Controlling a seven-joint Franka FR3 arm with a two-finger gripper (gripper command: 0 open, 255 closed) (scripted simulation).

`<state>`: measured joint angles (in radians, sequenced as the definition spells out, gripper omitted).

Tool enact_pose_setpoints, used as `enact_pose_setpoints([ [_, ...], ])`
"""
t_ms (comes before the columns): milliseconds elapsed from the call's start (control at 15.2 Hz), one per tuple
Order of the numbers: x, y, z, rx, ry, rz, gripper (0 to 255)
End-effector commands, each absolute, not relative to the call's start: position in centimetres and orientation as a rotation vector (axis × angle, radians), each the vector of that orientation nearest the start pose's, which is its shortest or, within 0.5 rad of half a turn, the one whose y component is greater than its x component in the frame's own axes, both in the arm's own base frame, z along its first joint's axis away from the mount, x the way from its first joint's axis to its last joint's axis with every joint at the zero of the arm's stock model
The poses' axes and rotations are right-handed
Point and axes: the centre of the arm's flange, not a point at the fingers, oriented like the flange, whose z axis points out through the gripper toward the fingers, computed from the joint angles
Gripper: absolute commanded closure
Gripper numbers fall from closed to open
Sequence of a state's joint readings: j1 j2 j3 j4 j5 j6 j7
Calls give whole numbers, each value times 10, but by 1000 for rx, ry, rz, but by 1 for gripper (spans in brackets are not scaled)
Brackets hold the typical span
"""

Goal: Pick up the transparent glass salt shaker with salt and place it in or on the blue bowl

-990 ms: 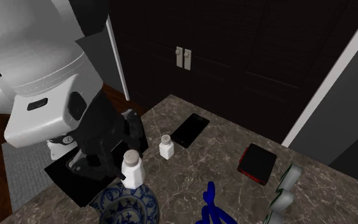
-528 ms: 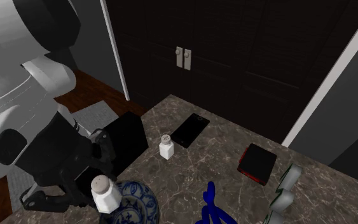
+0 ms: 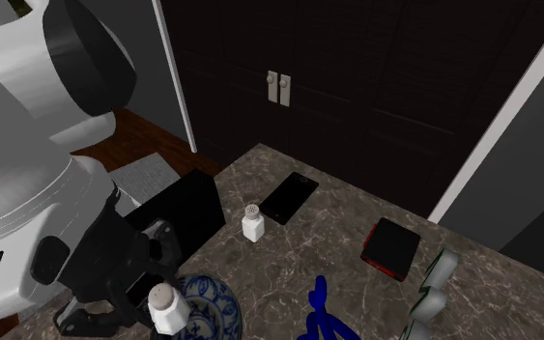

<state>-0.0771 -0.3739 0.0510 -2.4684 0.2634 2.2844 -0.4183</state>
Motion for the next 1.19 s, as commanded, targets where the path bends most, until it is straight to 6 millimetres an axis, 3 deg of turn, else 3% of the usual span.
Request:
enact_pose_setpoints([
  [0, 442, -5, 438, -2953, -351, -342, 255],
  [264, 442, -5, 416, -2953, -351, -342, 255],
  [792, 442, -5, 416, -2953, -351, -342, 255],
  [858, 442, -5, 416, -2953, -351, -342, 0],
  [1122, 442, -5, 416, -2953, -351, -342, 0],
])
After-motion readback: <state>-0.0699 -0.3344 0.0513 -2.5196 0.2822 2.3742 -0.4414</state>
